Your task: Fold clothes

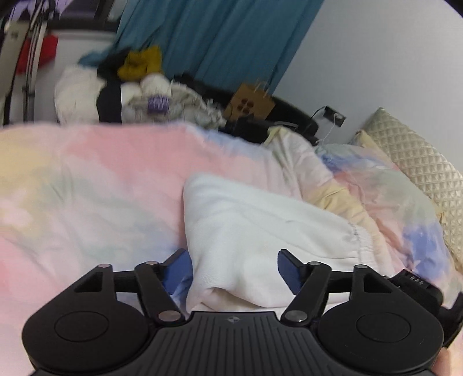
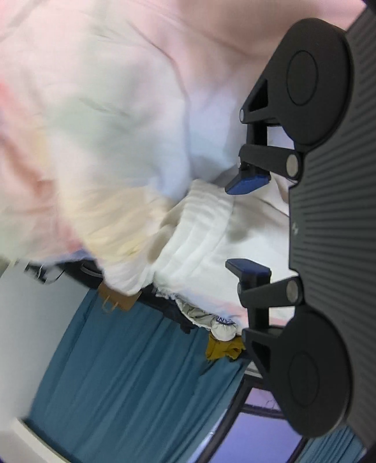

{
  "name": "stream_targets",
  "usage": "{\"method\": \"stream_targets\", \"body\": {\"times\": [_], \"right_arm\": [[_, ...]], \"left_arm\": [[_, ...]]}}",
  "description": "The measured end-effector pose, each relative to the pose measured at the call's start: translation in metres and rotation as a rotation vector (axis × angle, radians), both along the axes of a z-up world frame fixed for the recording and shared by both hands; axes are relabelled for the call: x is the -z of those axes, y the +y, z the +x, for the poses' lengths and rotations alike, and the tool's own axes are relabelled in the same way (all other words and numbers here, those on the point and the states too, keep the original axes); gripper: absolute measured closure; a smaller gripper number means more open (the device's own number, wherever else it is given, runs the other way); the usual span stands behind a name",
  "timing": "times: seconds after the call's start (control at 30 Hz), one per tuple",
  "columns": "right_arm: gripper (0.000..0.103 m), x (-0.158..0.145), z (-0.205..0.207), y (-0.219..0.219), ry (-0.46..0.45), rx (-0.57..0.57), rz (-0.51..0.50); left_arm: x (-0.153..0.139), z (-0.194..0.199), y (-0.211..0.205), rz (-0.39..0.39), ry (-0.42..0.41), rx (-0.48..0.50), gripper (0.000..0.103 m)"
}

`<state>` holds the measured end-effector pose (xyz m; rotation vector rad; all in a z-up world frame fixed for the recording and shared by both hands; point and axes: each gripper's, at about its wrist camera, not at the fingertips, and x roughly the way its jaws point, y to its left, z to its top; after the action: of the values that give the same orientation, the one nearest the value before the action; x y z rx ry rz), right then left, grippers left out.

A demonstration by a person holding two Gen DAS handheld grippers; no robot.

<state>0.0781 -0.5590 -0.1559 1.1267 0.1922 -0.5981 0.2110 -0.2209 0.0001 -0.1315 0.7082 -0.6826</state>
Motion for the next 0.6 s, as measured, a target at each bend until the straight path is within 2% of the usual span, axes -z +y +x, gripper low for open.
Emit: {"method": "stream_targets", "body": {"times": [0.17, 0.37, 0.47, 0.57, 0.6], "right_arm": [[0.05, -0.062, -0.045, 0.031, 0.023, -0.085, -0.262], [0.05, -0.114, -0.077, 0.07, 0.022, -0.22, -0.431], [0.05, -0.127, -0.083, 0.093, 0.054, -0.299, -0.515], [0.05, -0.143, -0.098, 0.125, 0.083, -0.334, -0.59], [0.05, -0.148, -0.107, 0.136, 0.093, -0.344, -0.609]], "left_arm": [[-0.053, -0.047, 0.023, 0.012, -0.08, 0.008, 0.032], [-0.116, -0.115, 0.06, -0.035, -0.178, 0.064, 0.024], [-0.138, -0.151, 0.076, -0.013, -0.24, 0.075, 0.021], [-0.155, -0.188, 0.097, 0.011, -0.299, 0.057, 0.01], [-0.157, -0.197, 0.103, 0.01, -0.307, 0.053, 0.009]]}}
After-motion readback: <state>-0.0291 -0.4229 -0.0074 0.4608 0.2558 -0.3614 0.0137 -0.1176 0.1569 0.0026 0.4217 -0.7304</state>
